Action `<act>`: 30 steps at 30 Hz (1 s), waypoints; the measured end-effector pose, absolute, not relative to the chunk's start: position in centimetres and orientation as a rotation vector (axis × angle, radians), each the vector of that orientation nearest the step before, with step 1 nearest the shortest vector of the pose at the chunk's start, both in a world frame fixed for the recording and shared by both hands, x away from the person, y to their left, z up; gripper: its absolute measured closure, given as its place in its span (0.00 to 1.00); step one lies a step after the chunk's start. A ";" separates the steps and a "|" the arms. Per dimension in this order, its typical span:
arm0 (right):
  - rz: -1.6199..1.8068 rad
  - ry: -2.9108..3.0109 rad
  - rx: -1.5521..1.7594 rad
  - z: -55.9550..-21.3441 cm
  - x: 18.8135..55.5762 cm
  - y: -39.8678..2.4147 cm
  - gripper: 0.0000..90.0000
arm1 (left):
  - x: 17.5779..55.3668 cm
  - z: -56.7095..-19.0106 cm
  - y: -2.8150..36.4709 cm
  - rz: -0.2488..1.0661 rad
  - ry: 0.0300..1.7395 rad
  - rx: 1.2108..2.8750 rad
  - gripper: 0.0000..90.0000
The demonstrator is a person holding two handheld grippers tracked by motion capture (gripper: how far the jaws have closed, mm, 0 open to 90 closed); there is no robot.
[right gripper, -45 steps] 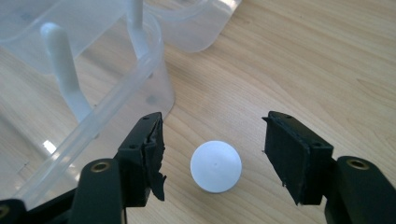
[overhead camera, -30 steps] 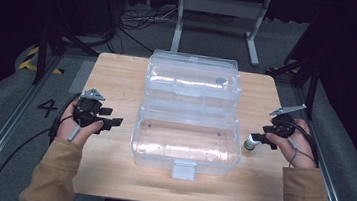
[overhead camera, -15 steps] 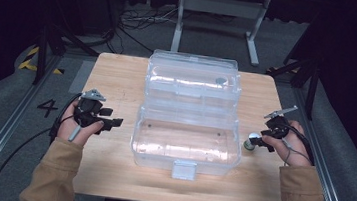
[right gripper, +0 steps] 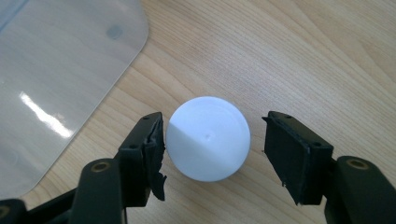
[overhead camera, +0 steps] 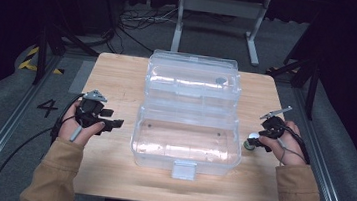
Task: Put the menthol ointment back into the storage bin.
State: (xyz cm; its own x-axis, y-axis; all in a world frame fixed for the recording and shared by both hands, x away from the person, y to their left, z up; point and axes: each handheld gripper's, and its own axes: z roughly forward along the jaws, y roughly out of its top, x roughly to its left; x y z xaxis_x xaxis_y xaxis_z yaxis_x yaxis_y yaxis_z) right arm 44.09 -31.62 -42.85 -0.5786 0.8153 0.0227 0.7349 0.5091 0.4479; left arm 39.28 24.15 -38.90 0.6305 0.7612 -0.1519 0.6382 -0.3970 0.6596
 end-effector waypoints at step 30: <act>0.619 2.590 1.357 -41.4 44.5 -31.6 0.56 | 38.2 -39.3 25.1 0.234 1.127 2.148 0.45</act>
State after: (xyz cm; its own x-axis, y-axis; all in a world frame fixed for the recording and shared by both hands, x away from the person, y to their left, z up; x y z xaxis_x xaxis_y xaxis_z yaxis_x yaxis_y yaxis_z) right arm 44.54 -31.65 -41.44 -0.5784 0.8139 0.0551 0.7509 0.5049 0.4257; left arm 38.18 25.12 -39.30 0.6069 0.7803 -0.1508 0.6562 -0.3849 0.6491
